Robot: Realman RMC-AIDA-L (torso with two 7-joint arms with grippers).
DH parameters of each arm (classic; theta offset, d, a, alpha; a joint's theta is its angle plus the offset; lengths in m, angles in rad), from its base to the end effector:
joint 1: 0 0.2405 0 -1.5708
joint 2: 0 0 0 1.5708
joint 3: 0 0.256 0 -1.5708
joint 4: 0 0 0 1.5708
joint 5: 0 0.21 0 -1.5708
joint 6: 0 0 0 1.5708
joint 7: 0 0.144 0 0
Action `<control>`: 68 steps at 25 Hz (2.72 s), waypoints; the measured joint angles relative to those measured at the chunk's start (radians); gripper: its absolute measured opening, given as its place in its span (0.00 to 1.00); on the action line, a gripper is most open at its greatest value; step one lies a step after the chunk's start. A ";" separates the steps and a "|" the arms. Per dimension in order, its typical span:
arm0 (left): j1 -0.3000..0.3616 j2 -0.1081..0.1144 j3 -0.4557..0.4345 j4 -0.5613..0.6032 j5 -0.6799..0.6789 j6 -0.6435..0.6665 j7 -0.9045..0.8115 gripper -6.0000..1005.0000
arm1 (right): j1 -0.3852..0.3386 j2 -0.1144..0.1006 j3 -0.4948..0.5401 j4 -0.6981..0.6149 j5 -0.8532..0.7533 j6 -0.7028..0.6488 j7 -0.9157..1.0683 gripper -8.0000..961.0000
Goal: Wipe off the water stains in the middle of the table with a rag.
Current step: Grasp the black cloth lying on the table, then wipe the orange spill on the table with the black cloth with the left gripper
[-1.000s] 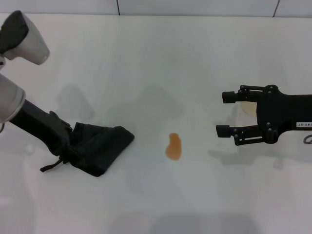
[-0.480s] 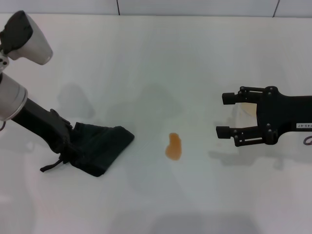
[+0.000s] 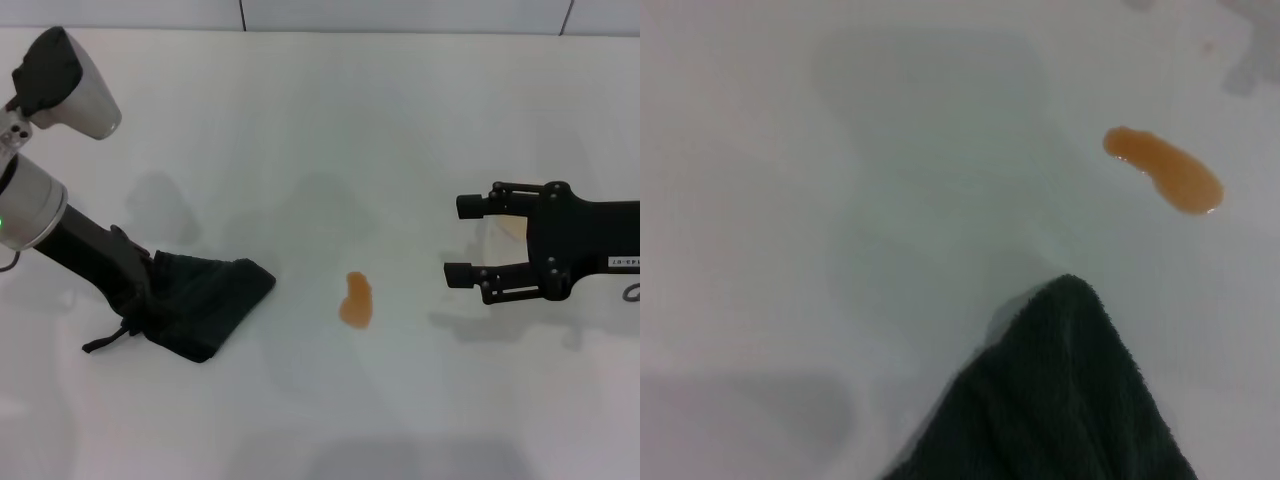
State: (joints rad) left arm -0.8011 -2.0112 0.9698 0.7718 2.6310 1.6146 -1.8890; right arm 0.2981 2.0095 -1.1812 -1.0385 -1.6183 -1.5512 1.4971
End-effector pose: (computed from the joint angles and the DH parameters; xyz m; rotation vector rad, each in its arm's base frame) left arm -0.2403 0.3668 0.0060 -2.9734 -0.7435 0.5119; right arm 0.2289 0.3016 0.0248 -2.8254 0.3633 0.7204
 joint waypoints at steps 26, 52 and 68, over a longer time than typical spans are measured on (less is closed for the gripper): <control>0.008 -0.014 -0.010 -0.015 0.000 -0.090 -0.012 0.67 | -0.001 0.000 0.000 0.003 0.010 -0.013 -0.002 0.88; 0.003 -0.022 -0.008 -0.027 0.006 -0.149 -0.031 0.11 | -0.011 0.000 -0.011 0.002 0.051 -0.037 -0.002 0.88; -0.015 -0.058 -0.001 -0.005 -0.014 -0.156 0.008 0.05 | -0.013 0.000 -0.011 0.002 0.051 -0.042 -0.002 0.88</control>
State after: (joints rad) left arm -0.8157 -2.0687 0.9685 0.7669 2.6172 1.4587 -1.8806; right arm 0.2851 2.0095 -1.1919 -1.0370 -1.5675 -1.5933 1.4956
